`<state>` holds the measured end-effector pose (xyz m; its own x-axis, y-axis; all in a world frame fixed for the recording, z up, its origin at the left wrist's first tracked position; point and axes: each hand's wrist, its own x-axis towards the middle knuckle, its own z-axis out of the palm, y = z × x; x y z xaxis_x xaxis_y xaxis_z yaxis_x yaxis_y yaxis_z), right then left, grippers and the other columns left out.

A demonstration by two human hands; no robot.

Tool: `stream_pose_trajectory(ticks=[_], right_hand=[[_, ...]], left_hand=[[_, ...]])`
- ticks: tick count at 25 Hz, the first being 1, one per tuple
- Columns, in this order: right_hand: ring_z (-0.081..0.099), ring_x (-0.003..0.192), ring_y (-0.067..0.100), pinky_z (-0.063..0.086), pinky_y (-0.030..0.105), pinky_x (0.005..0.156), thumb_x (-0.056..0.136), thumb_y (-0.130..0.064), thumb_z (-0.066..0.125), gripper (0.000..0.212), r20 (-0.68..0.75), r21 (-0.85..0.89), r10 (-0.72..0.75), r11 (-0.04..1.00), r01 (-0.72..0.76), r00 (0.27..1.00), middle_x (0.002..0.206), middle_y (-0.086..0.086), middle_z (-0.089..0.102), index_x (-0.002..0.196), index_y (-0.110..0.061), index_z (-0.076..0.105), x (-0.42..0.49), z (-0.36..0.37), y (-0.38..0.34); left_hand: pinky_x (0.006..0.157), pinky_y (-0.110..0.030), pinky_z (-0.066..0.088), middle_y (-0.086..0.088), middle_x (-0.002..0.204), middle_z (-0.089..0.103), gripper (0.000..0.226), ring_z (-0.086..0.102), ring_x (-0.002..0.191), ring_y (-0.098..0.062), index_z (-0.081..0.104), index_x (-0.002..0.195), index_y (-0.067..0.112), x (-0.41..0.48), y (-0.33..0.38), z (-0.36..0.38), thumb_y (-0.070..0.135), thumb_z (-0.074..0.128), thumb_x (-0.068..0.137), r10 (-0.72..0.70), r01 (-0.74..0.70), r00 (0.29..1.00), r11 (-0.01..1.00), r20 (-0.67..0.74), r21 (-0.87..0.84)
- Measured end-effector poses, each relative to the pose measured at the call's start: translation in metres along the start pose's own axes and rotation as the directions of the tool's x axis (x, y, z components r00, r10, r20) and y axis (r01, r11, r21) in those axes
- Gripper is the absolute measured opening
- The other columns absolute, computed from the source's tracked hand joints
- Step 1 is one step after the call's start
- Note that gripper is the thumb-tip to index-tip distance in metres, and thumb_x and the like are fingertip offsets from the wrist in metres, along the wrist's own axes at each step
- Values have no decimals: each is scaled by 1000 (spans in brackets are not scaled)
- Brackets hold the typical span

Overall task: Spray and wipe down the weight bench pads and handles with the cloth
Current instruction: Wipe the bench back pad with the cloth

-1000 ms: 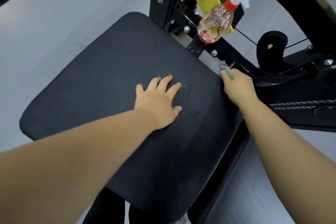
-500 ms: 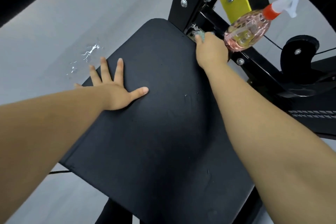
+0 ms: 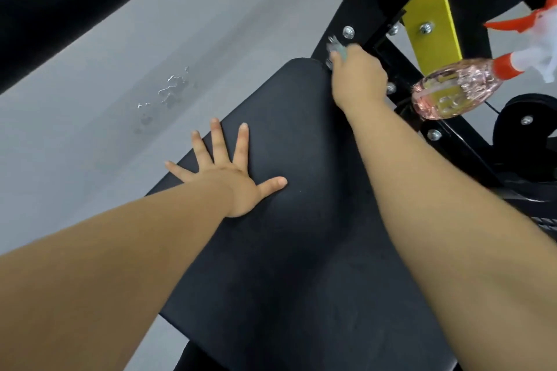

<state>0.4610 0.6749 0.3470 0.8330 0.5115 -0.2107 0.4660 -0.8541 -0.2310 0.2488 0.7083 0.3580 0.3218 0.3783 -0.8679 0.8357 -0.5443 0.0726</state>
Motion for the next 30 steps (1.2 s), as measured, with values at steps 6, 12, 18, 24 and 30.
stream_pose_trajectory(ticks=[6, 12, 18, 24, 30], right_hand=[[53, 107, 35, 33, 34, 75, 99, -34, 34, 36, 134, 67, -106, 993, 98, 985, 116, 17, 59, 117, -7, 49, 21, 16, -16], [51, 107, 39, 37, 36, 82, 98, -32, 38, 37, 177, 17, 72, 997, -76, 982, 113, 24, 59, 107, -2, 57, -2, -5, 53], [52, 110, 35, 36, 34, 78, 98, -29, 35, 36, 96, -65, -55, 996, 62, 994, 118, 18, 58, 113, -2, 55, 40, 25, -26], [51, 110, 36, 36, 35, 79, 99, -26, 39, 30, 378, -349, -305, 828, 440, 874, 121, 18, 56, 117, -6, 52, 42, 24, -68], [50, 114, 32, 39, 37, 90, 98, -40, 40, 34, 596, -227, -428, 722, 654, 680, 123, 11, 56, 115, -15, 55, 1, 34, -99]], left_hand=[[102, -74, -2, -2, 138, -52, 103, -38, 133, -36, -42, 129, 39, 5, -3, 0, 90, 22, 67, 9, -9, 1000, 1000, 11, -2], [99, -76, -3, -5, 137, -53, 100, -39, 132, -38, -44, 127, 37, 6, -5, 1, 89, 19, 69, 46, -46, 999, 999, -5, 2], [98, -77, -6, -5, 136, -54, 98, -41, 130, -38, -45, 122, 37, 8, -5, 3, 88, 21, 70, 51, -51, 999, 999, -1, -6], [98, -76, -5, -4, 138, -52, 99, -40, 132, -37, -43, 127, 38, 8, -6, 6, 88, 21, 70, 44, -44, 998, 999, -39, -5], [99, -76, -4, -5, 139, -51, 99, -39, 133, -37, -41, 129, 38, 6, -4, 4, 88, 20, 70, 32, -32, 998, 1000, -48, 1]])
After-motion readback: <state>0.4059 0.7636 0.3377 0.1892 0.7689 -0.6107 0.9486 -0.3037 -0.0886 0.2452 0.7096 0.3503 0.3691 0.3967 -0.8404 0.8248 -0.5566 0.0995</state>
